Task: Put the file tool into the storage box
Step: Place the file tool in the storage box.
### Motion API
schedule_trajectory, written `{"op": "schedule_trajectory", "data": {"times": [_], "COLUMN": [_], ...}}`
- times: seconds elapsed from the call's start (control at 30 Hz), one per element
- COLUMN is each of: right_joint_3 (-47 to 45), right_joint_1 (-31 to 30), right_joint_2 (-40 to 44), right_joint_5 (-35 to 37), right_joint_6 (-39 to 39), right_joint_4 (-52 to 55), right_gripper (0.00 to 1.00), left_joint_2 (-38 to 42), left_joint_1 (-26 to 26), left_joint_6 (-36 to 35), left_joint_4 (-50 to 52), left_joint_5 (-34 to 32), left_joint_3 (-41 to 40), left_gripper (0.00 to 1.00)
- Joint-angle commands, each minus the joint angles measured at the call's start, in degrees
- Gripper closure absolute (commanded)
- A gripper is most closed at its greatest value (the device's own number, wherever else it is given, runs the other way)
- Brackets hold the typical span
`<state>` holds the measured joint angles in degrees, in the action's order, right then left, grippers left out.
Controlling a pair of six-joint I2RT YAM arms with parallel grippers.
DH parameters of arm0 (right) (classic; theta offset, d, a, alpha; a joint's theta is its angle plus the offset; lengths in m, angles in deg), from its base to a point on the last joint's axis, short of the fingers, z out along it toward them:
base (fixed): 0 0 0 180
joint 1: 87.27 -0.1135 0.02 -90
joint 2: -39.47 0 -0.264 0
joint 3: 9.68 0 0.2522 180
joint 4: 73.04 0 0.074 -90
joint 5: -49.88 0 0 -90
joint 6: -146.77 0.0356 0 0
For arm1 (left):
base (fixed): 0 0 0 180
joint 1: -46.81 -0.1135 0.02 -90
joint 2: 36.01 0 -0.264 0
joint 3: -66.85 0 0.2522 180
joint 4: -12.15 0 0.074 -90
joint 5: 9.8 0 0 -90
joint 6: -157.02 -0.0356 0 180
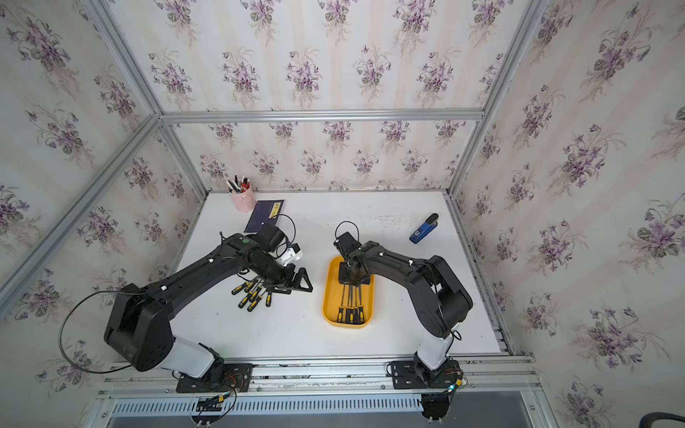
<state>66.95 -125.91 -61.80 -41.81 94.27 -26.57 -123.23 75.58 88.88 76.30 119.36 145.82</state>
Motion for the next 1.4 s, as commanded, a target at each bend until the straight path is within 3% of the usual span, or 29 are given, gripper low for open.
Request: {"op": "schedule_trajectory", "data": {"times": [0.0, 0.23, 0.4, 0.8, 1.1, 1.23, 1.37], "right_joint_3": [0.04, -0.16, -0.22, -0.67, 2.8, 5.15, 7.34], "right_joint_1": [-0.26, -0.56, -0.7, -0.74, -0.74, -0.74, -0.71], "right_joint_2": [-0.45, -0.92, -0.98, 0.72, 5.47, 9.69, 13.92], "right_joint_5": [0.53, 0.85, 0.9, 2.25, 4.49, 4.66, 4.25], "right_joint_6": [0.49, 0.73, 0.69, 0.3, 0.13, 0.11, 0.75], "right_joint_4": [-0.98, -1.48, -1.37, -0.31, 4.25, 6.61, 9.08], "right_gripper": [1.0, 1.0, 0.9, 0.79, 0.78, 0.76, 0.76], "left_joint_2": [-0.2, -0.45, -0.49, -0.71, 0.46, 1.59, -0.24], "left_joint_1": [-0.22, -0.47, -0.58, -0.65, -1.45, -3.6, -5.65], "left_joint_6": [-1.2, -1.47, -1.56, -1.35, -0.19, 0.75, 1.06], "left_joint_4": [0.28, 0.3, 0.07, -0.25, 0.91, 5.05, 13.18], "left_joint_5": [-0.08, -0.25, -0.13, -0.51, -1.59, -5.41, -15.97], "left_joint_3": [-0.13, -0.56, -0.76, -1.15, -0.77, -0.4, 0.77], "left_gripper": [0.0, 0.0, 0.0, 0.0, 0.0, 0.0, 0.0]}}
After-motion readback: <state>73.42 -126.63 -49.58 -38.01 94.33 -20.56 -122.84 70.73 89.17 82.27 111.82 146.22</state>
